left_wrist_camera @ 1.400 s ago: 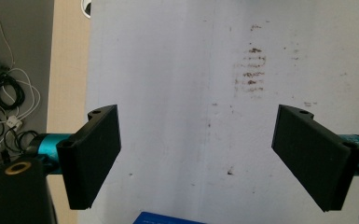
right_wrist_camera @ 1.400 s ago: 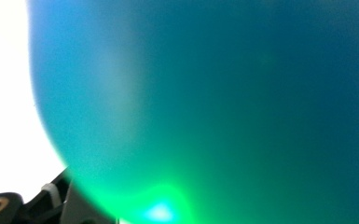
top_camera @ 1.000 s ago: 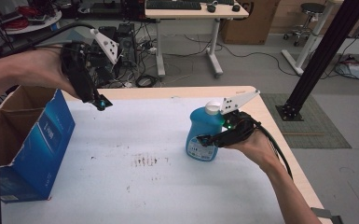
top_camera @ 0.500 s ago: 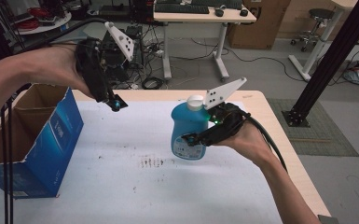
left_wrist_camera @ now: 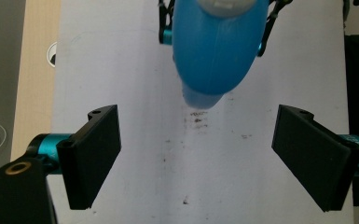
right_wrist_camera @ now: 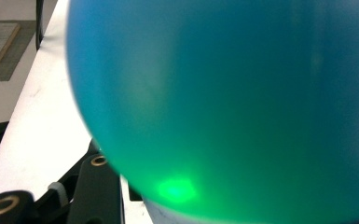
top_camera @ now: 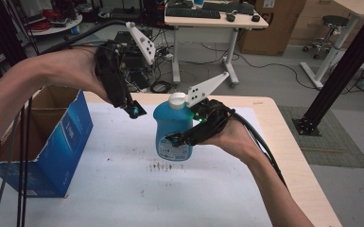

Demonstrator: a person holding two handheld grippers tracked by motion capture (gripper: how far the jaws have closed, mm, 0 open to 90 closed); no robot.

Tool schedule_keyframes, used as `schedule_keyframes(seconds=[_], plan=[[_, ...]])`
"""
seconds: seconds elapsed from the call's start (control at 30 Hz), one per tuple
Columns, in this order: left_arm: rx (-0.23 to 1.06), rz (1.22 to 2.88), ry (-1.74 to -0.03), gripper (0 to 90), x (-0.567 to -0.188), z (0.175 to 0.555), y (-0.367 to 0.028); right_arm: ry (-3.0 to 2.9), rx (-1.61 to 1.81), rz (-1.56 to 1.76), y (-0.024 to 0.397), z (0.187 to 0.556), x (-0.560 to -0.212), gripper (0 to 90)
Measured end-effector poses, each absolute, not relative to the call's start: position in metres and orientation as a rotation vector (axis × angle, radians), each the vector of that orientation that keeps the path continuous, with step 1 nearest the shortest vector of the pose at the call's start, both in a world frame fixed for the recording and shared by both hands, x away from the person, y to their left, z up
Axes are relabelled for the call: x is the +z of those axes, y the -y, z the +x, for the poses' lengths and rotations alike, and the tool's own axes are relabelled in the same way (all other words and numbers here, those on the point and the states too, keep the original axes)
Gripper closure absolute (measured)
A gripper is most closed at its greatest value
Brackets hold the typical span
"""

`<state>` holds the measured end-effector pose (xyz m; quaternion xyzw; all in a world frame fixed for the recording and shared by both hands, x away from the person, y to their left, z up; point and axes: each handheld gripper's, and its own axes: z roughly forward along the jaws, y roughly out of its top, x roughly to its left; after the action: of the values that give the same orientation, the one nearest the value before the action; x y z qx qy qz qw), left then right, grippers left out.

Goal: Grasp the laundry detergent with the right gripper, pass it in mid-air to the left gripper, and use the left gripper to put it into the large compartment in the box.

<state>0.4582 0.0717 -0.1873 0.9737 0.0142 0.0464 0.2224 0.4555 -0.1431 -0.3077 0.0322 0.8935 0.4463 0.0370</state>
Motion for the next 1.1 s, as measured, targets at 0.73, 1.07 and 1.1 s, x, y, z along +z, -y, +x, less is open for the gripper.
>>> schedule_keyframes(seconds=[0.73, 1.07, 1.1], plan=[[0.075, 2.718, -0.047, 15.5, -0.214, 0.457, -0.042, -2.780, 1.361, 0.042, 0.112, 0.462, -0.312, 46.0], [0.077, 2.726, -0.051, 15.6, -0.222, 0.458, -0.034, -2.772, 1.369, 0.032, 0.112, 0.462, -0.312, 45.9], [0.077, 2.726, -0.051, 15.6, -0.222, 0.458, -0.034, -2.775, 1.367, 0.036, 0.111, 0.461, -0.313, 45.9]])
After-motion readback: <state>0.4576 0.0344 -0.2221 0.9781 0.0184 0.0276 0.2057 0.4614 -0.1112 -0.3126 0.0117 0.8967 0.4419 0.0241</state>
